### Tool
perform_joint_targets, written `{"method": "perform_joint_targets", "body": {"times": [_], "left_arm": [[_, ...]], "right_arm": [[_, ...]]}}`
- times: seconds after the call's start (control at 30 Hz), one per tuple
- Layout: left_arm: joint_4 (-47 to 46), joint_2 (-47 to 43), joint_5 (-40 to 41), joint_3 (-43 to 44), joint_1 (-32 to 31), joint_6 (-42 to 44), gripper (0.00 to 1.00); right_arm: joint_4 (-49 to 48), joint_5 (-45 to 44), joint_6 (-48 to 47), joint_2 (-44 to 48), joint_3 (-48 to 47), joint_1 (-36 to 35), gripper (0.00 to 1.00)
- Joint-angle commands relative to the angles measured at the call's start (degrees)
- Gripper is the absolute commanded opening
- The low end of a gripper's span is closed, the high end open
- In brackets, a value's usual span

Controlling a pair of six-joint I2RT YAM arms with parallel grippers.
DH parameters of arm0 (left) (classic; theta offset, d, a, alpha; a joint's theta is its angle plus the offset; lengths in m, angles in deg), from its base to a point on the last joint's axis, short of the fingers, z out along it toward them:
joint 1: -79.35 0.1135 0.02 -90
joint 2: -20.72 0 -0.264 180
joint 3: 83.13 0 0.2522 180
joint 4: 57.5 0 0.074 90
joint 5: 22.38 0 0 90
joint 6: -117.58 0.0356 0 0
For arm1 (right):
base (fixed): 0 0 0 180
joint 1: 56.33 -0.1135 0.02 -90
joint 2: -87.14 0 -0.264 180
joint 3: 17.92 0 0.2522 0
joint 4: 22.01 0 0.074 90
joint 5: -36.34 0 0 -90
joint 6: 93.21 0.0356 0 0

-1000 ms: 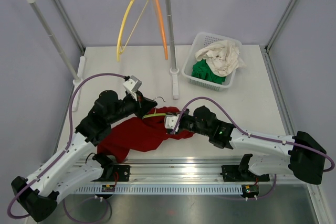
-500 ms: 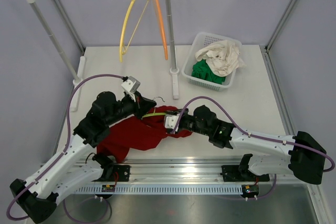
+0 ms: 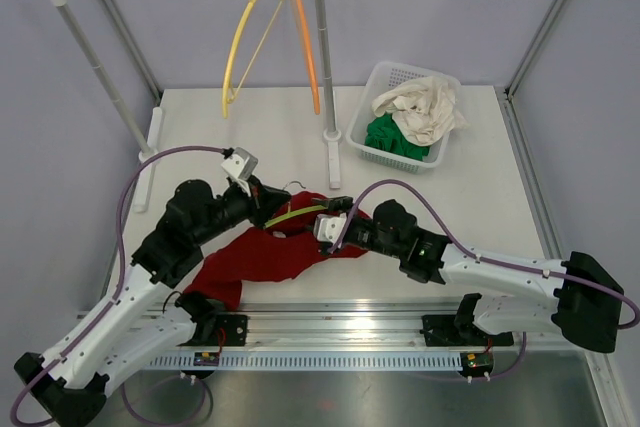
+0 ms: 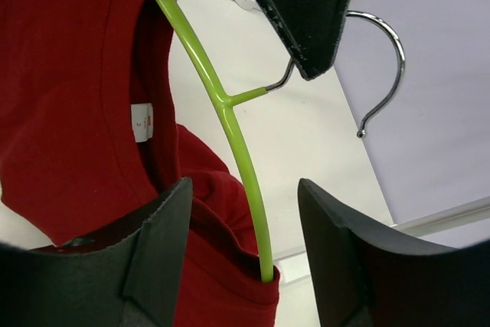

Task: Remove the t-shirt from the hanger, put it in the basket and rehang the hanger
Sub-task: Pass the hanger from the right arm to the left, then remove the tshirt from the hanger

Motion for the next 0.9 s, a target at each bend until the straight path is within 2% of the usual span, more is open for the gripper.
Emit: {"method": "perform_joint_targets", "body": {"times": [0.0, 0.17, 0.33, 0.87], "left_arm": [[-5.35, -2.38, 1.58, 0.53, -0.16, -0.15, 0.0], [-4.03, -5.72, 4.39, 0.62, -0.16, -0.86, 0.0], [-4.12, -7.84, 4.05, 0.18, -0.16, -1.65, 0.0], [-7.89, -10.47, 5.8, -0.44, -0.16, -1.65, 0.0]], "right_arm": [[-4.4, 0.25, 4.45, 2.84, -2.54, -0.6, 0.65], [-1.86, 0.59, 12.18, 7.14, -3.68, -0.51, 0.69], [2.54, 5.07, 16.68, 10.22, -4.83, -0.51, 0.7], [-5.36, 7.19, 23.01, 7.41, -0.52, -0.51, 0.71]]}}
